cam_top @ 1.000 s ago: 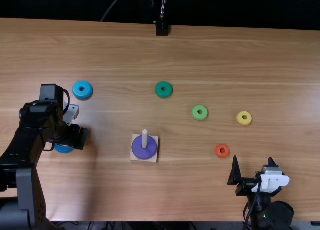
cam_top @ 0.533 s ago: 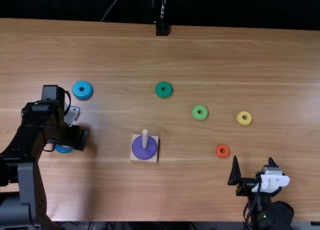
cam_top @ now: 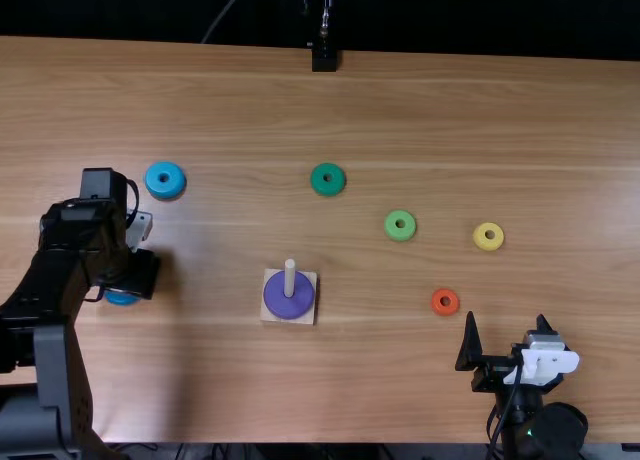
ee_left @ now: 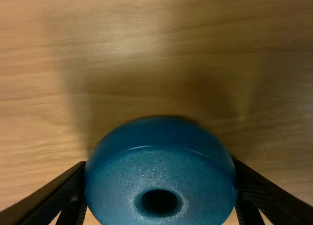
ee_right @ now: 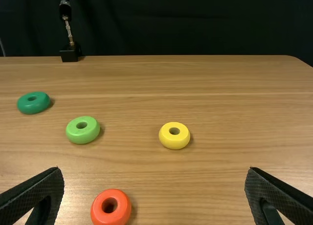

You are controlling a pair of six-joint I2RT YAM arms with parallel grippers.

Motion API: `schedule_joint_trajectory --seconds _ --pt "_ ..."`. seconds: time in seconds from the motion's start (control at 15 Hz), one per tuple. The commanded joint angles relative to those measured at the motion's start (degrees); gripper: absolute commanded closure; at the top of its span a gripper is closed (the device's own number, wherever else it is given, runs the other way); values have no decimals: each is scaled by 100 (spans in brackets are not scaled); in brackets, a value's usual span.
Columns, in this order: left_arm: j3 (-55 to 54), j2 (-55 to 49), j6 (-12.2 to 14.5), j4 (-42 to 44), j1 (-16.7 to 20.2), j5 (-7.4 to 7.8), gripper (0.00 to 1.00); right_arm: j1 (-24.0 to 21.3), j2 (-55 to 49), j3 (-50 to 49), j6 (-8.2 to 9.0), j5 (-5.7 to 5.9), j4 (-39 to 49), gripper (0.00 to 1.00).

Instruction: Build the Hanoi tower: stack the rings onto the peg from bottom to top in this color order: purple, dark blue, light blue, dark green, light green, yellow, orange.

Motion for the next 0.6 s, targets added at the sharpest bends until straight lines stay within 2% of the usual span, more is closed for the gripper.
schedule_joint_trajectory --seconds 0.0,0.2,0.33,0.47,0.53 --pt "172 50 42 -39 71 -497 100 -53 -56 -379 8 -35 -426 0" --pt "779 -116 84 -198 1 -466 100 -53 -56 -379 18 -35 -426 0" --pt "1183 -415 63 -851 -25 -371 100 -53 -56 -379 18 -35 -426 0" --pt "1561 -486 -21 -1685 -43 167 100 -53 -56 -379 18 -35 -426 0" --pt "1702 -609 -137 -1906 -96 315 100 -53 -56 -379 8 -35 -426 0"
